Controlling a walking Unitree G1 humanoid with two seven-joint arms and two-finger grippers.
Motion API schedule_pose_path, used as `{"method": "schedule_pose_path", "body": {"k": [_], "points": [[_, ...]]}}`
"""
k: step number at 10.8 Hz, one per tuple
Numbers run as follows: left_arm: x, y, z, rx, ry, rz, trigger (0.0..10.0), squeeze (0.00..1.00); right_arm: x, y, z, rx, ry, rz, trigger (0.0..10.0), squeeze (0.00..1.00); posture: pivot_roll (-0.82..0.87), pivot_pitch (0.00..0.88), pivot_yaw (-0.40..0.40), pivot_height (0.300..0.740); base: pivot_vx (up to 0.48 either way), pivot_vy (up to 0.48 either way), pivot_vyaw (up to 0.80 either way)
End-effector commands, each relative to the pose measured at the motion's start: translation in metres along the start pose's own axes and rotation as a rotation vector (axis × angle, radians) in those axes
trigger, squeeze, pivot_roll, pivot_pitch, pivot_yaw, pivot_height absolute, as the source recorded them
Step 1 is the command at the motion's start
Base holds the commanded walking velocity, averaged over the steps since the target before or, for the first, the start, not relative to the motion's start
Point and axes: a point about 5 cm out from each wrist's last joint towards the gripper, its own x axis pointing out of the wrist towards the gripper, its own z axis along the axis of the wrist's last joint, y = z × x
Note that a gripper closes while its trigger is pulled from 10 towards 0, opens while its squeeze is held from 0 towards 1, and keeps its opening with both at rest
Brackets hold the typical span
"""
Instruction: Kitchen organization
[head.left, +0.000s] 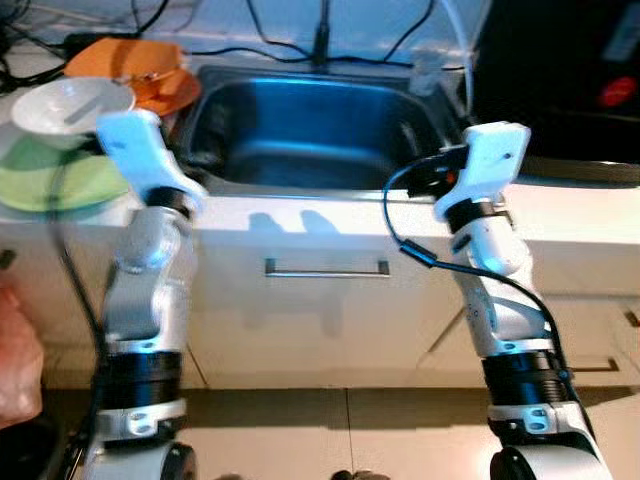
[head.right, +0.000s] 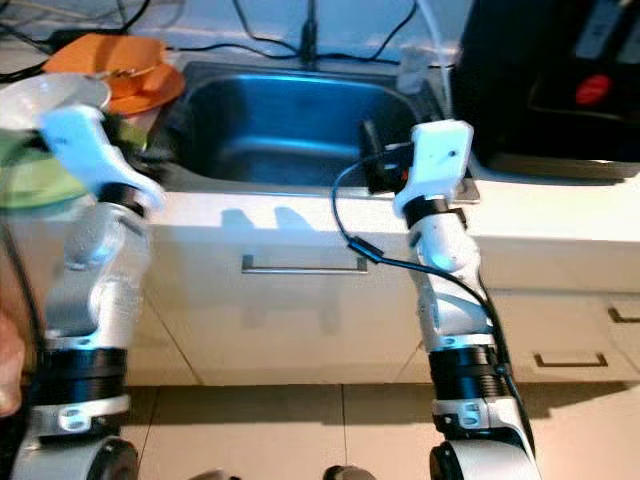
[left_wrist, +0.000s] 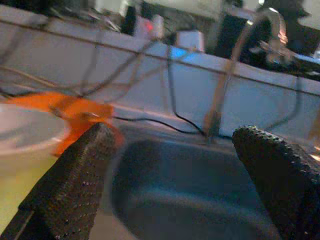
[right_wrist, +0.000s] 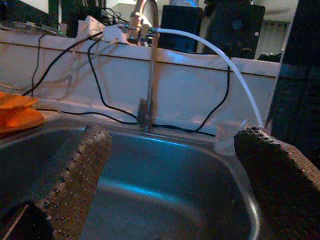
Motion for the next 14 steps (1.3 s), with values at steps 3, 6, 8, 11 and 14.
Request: {"method": "schedule_pose_path", "body": {"k": [3,6,8,11,14], "points": [[0.005,0.007,0.003,0.026,-0.008,0.038,10.0,0.0,0.005,0.005,0.008,0.002,-0.041,0.016,10.0,0.0,0.01,0.042,-0.026,0.74,0.091,0.0,0.0],[0.009,0.0,0.0,0.016,-0.012,0.011,10.0,0.0,-0.001,0.009,0.01,-0.011,-0.052,0.018,10.0,0.0,-0.03,0.03,-0.043,0.74,0.413,0.0,0.0],[0.012,-0.003,0.009,0.0,-0.055,0.029,10.0,0.0,0.002,0.013,0.011,-0.017,-0.054,0.052,10.0,0.0,-0.01,0.024,-0.07,0.74,0.439,0.0,0.0],[0.01,-0.004,0.017,-0.005,-0.089,0.037,10.0,0.0,0.009,0.014,0.017,-0.032,-0.07,0.069,10.0,0.0,-0.02,0.021,-0.083,0.74,0.419,0.086,0.0],[0.011,-0.005,0.019,0.002,-0.093,0.032,10.0,0.0,0.008,0.013,0.016,-0.043,-0.069,0.066,10.0,0.0,-0.02,0.018,-0.076,0.74,0.398,0.268,0.0]]}}
